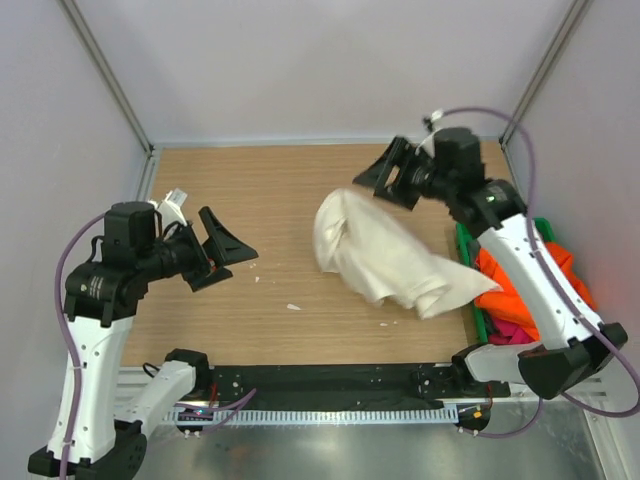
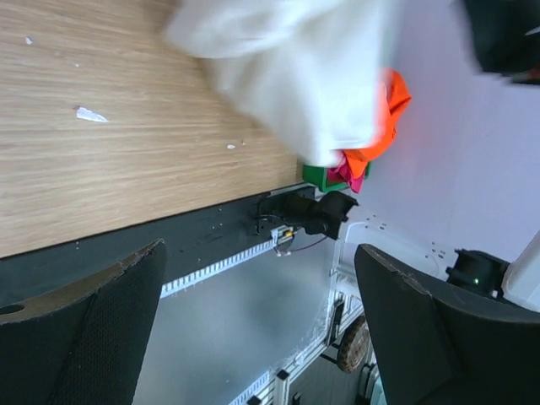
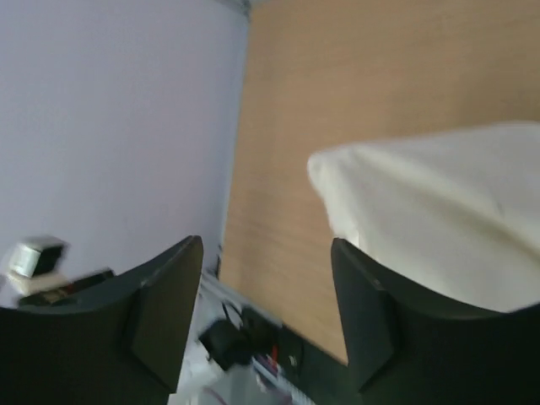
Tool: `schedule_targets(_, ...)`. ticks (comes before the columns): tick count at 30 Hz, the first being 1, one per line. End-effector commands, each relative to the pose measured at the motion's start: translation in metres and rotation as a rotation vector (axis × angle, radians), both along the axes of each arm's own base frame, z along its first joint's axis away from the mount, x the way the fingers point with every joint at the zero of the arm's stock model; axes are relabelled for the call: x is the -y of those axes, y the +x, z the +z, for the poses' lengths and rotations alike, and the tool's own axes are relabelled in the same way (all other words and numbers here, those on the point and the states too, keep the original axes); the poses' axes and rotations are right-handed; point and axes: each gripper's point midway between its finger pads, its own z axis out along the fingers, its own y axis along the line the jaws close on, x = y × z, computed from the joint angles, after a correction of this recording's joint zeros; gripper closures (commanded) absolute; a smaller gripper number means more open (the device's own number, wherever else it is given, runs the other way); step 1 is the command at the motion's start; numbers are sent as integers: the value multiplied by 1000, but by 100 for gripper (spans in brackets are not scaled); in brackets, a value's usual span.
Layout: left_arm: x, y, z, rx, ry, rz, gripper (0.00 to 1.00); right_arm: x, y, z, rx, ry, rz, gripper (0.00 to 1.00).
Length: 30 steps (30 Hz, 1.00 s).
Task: Fold and stack the t-shirts
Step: Move the tshirt to the center of the board, then flatten the tshirt out
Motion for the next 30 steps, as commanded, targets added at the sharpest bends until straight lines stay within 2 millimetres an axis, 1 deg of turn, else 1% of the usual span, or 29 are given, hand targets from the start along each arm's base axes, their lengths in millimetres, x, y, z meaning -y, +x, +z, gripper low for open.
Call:
schedule_targets(1, -5, 18, -3, 5, 36, 55, 7, -14, -53, -106, -309, -86, 173, 27)
schedule_targets(2, -4, 24, -14, -25, 46, 62, 7, 0, -66, -142, -396, -179, 168, 26)
schedule_targets(3, -3, 27, -20, -42, 49, 63, 7, 11, -75, -177, -432, -289, 191, 25)
schedule_targets(4, 0, 32, -26, -53, 52, 60, 7, 30, -72, -198, -445, -387, 125, 25)
schedule_targets(5, 8, 33, -44, -97, 81, 49, 7, 41, -78, -212, -480, -442, 103, 25)
schedule_targets(6, 16, 39, -57, -123, 109, 35, 7, 48, -82, -228, -511, -482, 96, 30)
schedule_targets(7, 24, 48, -65, -113, 137, 27, 7, 55, -81, -239, -521, -530, 82, 33)
schedule_targets(8, 39, 45, -82, -120, 192, -19, 7, 61, -87, -249, -559, -562, 79, 38)
schedule_targets(9, 51, 57, -103, -149, 232, -45, 7, 63, -93, -263, -592, -583, 99, 53)
schedule_targets(10, 54, 57, -125, -188, 282, -68, 9, 58, -99, -273, -612, -577, 156, 63)
schedule_targets(11, 57, 57, -144, -227, 317, -89, 11, 52, -98, -279, -601, -558, 188, 67)
schedule_targets(12, 61, 67, -170, -272, 360, -106, 16, 50, -105, -296, -635, -554, 220, 63)
schedule_targets(13, 59, 68, -188, -300, 390, -112, 18, 43, -104, -303, -634, -539, 261, 57)
schedule_targets(14, 55, 79, -201, -294, 436, -86, 21, 41, -105, -310, -644, -534, 280, 45)
schedule_targets(15, 53, 85, -214, -302, 469, -91, 23, 38, -105, -313, -643, -524, 294, 42)
schedule_targets(16, 48, 93, -220, -297, 482, -73, 24, 27, -103, -312, -634, -481, 331, 39)
schedule_targets(17, 47, 105, -223, -260, 483, -63, 25, 21, -106, -315, -640, -454, 353, 37)
schedule_targets(18, 44, 108, -233, -279, 484, -59, 25, 14, -109, -315, -644, -421, 380, 35)
schedule_targets(19, 39, 116, -238, -287, 478, -47, 24, 6, -113, -317, -657, -390, 410, 34)
schedule_targets(20, 39, 124, -240, -276, 469, -49, 22, 1, -123, -326, -688, -397, 441, 32)
schedule_targets(21, 38, 129, -243, -264, 484, -69, 20, -1, -128, -330, -703, -394, 459, 32)
schedule_targets(22, 36, 134, -253, -284, 500, -79, 19, -4, -129, -332, -696, -379, 473, 32)
schedule_targets(23, 38, 137, -257, -288, 507, -94, 17, -9, -141, -335, -725, -341, 501, 31)
schedule_targets(24, 40, 144, -256, -271, 515, -114, 17, -13, -144, -335, -729, -316, 514, 30)
schedule_targets(25, 39, 146, -267, -295, 535, -120, 16, -20, -145, -334, -722, -276, 526, 27)
schedule_targets(27, 39, 154, -273, -300, 554, -121, 17, -28, -162, -341, -767, -246, 582, 26)
schedule_targets(28, 37, 154, -283, -328, 568, -126, 18, -32, -163, -344, -763, -244, 592, 25)
schedule_targets(30, 39, 160, -288, -336, 568, -131, 22, -34, -169, -354, -775, -276, 588, 25)
